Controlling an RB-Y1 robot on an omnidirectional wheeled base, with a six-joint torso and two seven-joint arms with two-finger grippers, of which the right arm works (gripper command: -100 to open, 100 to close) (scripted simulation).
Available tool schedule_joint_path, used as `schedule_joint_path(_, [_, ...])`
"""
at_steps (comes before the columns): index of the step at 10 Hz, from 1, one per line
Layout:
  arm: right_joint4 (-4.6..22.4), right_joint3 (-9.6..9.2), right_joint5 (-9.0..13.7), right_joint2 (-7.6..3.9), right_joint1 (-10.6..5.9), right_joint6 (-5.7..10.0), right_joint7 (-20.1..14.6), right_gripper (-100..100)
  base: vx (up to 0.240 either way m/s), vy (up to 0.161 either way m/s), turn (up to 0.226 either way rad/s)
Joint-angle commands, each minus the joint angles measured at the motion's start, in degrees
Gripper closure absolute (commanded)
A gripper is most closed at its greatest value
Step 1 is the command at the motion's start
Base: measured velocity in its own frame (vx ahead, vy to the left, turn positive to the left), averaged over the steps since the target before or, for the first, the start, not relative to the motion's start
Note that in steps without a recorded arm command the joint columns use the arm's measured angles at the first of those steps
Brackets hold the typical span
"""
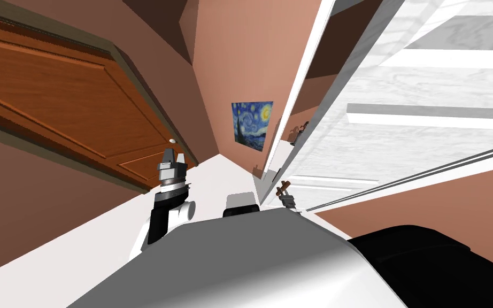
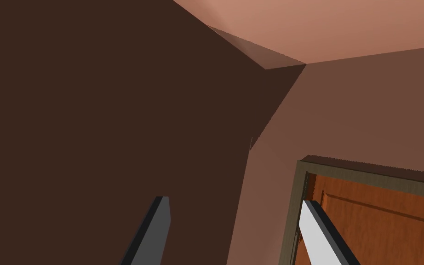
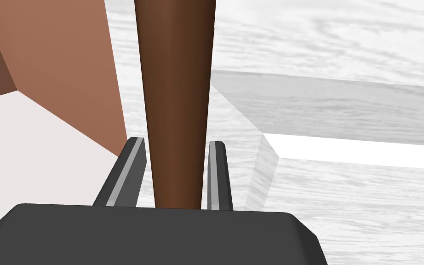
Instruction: Pull the door open
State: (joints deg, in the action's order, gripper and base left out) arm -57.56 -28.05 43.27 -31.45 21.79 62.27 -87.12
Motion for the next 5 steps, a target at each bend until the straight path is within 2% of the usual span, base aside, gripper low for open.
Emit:
schedule_joint_path(1, [0.4, -0.68, -0.4, -0.34, 0.05, 0.64, -0.7, 100, -0.221, -0.016, 0.128])
schedule_joint_path(5, [2.0, -2.55, -1.5, -2.00, 0.05, 2.95, -3.1, 100, -0.245, -0.029, 0.140])
